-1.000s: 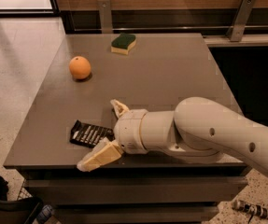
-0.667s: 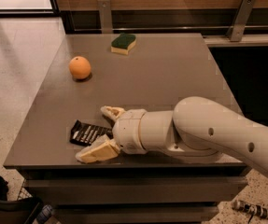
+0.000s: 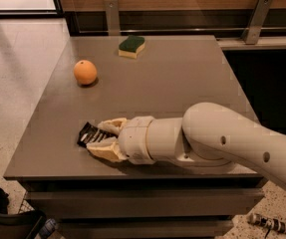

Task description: Move rxbar chocolate near sponge

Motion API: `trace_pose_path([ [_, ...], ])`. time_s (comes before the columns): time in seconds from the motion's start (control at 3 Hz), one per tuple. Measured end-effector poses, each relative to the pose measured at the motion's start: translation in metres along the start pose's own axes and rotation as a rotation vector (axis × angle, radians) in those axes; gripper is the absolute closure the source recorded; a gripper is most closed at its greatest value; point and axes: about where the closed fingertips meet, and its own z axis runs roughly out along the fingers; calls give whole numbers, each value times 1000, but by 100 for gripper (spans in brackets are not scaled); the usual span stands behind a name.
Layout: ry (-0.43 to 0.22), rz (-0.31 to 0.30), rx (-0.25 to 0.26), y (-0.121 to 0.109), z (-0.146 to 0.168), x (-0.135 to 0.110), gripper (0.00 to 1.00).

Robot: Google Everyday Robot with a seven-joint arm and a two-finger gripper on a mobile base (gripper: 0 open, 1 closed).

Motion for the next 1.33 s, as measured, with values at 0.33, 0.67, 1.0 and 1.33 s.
trace_pose_path([
  [0.33, -2, -5, -1, 1, 0, -2, 100],
  [0.67, -4, -5, 0, 1, 0, -3, 100],
  [1.0, -30, -18, 5, -24, -12, -14, 100],
  [1.33, -59, -36, -24, -110, -37, -34, 100],
])
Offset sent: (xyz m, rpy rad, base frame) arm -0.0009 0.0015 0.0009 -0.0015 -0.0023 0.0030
